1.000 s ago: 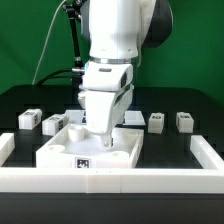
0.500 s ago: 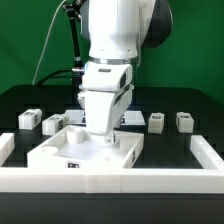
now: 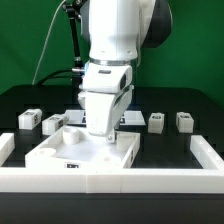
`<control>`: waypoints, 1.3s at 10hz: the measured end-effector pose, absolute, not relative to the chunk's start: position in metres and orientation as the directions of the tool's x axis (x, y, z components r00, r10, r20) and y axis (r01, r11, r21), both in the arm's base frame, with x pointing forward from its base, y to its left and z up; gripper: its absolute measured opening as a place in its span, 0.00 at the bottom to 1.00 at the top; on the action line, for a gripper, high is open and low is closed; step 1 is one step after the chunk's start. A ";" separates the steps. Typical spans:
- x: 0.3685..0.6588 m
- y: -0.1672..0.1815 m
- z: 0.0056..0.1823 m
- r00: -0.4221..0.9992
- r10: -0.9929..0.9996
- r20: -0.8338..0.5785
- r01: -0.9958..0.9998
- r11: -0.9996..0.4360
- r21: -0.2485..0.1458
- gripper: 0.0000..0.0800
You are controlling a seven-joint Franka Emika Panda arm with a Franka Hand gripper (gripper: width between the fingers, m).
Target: Assemble one leg
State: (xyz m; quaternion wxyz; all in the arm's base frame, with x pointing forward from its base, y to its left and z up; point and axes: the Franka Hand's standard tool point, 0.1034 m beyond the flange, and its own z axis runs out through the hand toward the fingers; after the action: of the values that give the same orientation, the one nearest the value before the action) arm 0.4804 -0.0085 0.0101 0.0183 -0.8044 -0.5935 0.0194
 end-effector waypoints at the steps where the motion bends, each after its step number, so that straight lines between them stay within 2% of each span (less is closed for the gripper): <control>1: 0.480 -0.008 0.010 0.295 0.956 -0.009 0.954 -0.295 -0.052 0.08; 3: 0.480 -0.008 0.010 0.284 0.959 -0.010 0.957 -0.284 -0.052 0.08; 8: 0.484 0.003 0.010 0.139 0.990 -0.013 0.990 -0.139 -0.032 0.08; 13: 0.484 0.004 0.010 0.136 0.991 -0.013 0.990 -0.136 -0.031 0.08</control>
Offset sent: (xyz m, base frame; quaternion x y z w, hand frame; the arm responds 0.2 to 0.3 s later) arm 0.0051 -0.0032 0.0003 -0.0034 -0.0267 -0.1200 0.9924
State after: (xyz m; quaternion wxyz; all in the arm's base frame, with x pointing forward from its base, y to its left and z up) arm 0.4840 0.0043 0.0102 0.0074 -0.7536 -0.6571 0.0154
